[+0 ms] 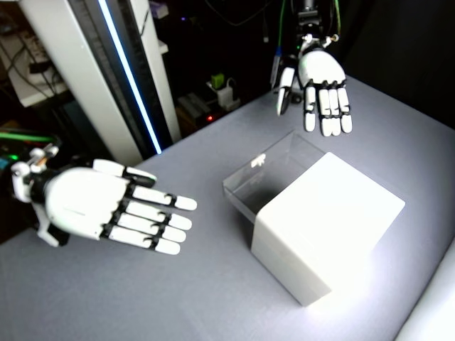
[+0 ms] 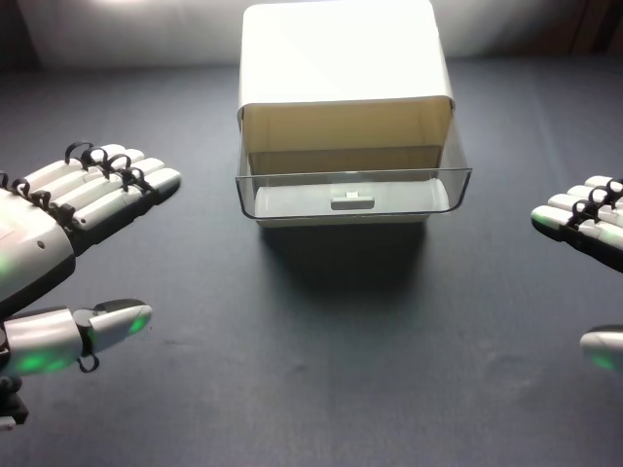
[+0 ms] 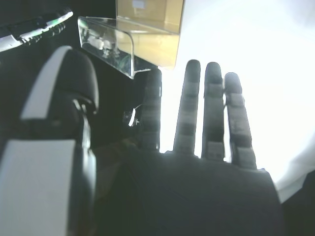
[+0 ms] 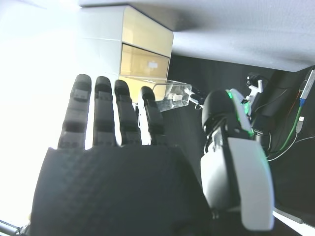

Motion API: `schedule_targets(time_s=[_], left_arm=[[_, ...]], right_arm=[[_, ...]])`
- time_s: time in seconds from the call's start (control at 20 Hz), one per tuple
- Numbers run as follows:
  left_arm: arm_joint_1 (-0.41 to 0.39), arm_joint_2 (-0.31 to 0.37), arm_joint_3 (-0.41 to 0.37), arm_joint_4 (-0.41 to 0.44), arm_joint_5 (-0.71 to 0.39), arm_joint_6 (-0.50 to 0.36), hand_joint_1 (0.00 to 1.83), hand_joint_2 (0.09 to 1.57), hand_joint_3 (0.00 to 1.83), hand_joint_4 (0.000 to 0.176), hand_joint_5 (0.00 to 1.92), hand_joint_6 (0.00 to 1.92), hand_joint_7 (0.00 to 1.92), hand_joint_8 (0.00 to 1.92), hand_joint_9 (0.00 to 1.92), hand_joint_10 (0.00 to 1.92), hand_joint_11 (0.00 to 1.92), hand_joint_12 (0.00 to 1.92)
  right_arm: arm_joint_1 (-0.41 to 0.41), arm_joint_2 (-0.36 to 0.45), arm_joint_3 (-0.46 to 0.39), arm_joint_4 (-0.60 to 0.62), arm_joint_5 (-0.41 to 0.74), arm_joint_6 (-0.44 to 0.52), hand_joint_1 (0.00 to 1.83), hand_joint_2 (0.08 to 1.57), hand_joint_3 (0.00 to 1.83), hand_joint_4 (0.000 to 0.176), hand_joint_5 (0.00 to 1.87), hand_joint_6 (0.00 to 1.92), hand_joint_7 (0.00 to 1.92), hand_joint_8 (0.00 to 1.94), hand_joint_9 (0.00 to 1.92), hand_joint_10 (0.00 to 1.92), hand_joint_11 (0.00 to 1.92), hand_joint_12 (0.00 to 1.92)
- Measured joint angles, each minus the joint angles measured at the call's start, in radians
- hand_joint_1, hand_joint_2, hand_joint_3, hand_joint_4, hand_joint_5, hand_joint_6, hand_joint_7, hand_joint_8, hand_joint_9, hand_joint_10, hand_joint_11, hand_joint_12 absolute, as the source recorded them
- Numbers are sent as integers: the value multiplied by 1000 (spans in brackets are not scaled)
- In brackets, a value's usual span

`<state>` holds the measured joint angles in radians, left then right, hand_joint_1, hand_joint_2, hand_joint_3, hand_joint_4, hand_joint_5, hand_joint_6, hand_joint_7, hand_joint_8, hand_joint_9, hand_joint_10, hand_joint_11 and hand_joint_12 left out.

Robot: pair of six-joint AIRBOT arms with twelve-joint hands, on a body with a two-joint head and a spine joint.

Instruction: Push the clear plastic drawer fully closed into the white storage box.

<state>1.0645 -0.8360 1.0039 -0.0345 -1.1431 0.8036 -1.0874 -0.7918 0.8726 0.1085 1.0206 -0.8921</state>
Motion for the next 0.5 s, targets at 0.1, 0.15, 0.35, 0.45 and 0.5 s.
schedule_targets(time_s=[0.1, 0.15, 0.35, 0.45, 0.5], left_arm=[[0, 0, 2, -2, 0, -1, 295, 1320, 7, 0, 0, 0, 0, 0, 0, 0, 0, 0], [0, 0, 2, -2, 0, 0, 283, 1323, 7, 0, 0, 0, 0, 0, 0, 0, 0, 0], [0, 0, 4, -4, -1, 0, 337, 1309, 0, 0, 0, 0, 0, 0, 0, 0, 0, 0], [0, 0, 4, -4, -1, 0, 365, 1307, 0, 0, 0, 0, 0, 0, 0, 0, 0, 0], [0, 0, 4, -6, -1, 0, 387, 1303, 0, 0, 7, 2, 0, 0, 0, 0, 0, 0]], right_arm=[[0, 0, 0, 3, 2, 0, 143, 1368, 13, 0, 0, 0, 0, 0, 0, 0, 0, 0], [0, 0, 0, 2, 2, 0, 142, 1369, 12, 0, 0, 0, 0, 0, 0, 0, 0, 0], [-3, -4, 0, 2, 6, 2, 158, 1354, 2, 0, 0, 0, 0, 0, 0, 0, 0, 0], [-3, -10, 0, -11, 6, 17, 150, 1356, 2, 0, 0, 0, 0, 0, 0, 0, 0, 0], [-4, -11, 0, -24, 6, 27, 145, 1358, 3, 0, 0, 0, 0, 0, 0, 0, 0, 0]])
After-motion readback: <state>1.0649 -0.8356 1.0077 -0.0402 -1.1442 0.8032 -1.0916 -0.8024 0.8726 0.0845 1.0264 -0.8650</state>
